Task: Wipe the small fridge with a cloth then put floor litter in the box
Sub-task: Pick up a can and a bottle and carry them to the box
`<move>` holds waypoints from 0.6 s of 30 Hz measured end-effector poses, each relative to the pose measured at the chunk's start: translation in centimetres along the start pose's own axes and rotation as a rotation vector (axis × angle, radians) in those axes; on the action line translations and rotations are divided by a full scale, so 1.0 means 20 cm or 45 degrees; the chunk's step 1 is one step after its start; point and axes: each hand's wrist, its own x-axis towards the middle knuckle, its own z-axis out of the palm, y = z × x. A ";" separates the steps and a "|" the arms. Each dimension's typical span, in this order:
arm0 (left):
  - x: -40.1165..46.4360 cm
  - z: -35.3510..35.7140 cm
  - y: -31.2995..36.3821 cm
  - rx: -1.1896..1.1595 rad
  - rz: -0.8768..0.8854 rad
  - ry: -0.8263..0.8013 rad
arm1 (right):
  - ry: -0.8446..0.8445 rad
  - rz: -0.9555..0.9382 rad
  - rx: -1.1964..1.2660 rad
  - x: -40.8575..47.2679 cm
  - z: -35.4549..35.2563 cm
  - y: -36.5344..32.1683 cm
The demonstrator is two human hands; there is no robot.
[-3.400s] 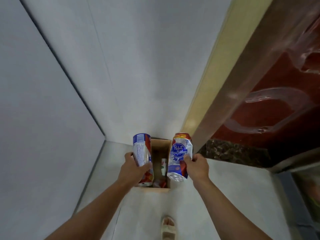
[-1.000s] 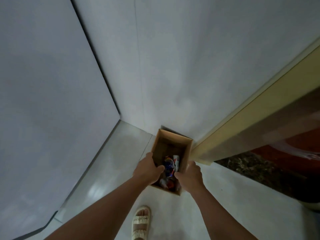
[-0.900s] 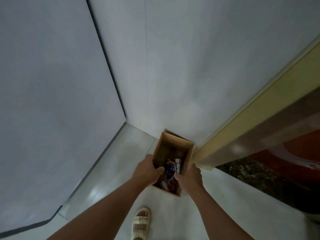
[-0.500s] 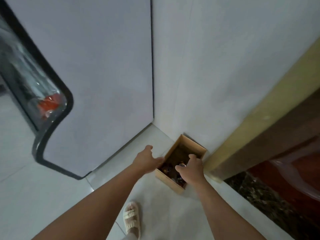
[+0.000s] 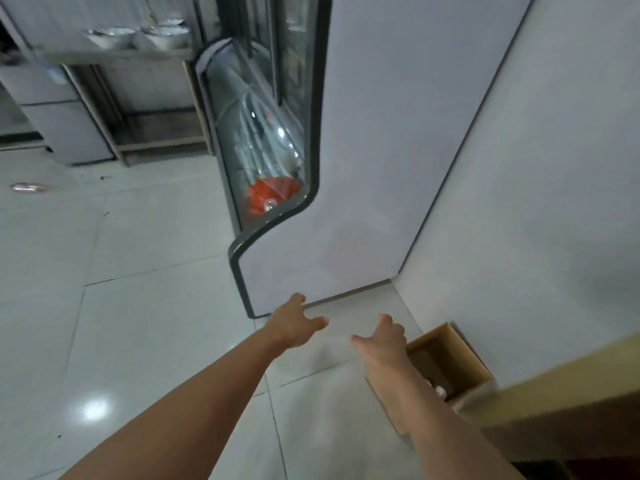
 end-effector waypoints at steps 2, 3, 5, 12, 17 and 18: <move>-0.05 -0.15 -0.12 -0.060 -0.043 0.057 | -0.039 -0.040 -0.052 -0.05 0.11 -0.14; -0.08 -0.22 -0.18 -0.085 -0.061 0.085 | -0.061 -0.065 -0.074 -0.08 0.18 -0.21; -0.14 -0.37 -0.32 -0.136 -0.095 0.149 | -0.095 -0.134 -0.107 -0.16 0.31 -0.36; -0.43 -0.94 -0.91 -0.274 -0.219 0.349 | -0.258 -0.371 -0.208 -0.52 0.84 -0.87; -0.68 -1.37 -1.37 -0.361 -0.309 0.520 | -0.363 -0.550 -0.273 -0.80 1.27 -1.27; -0.73 -1.45 -1.46 -0.382 -0.328 0.555 | -0.386 -0.583 -0.272 -0.84 1.35 -1.35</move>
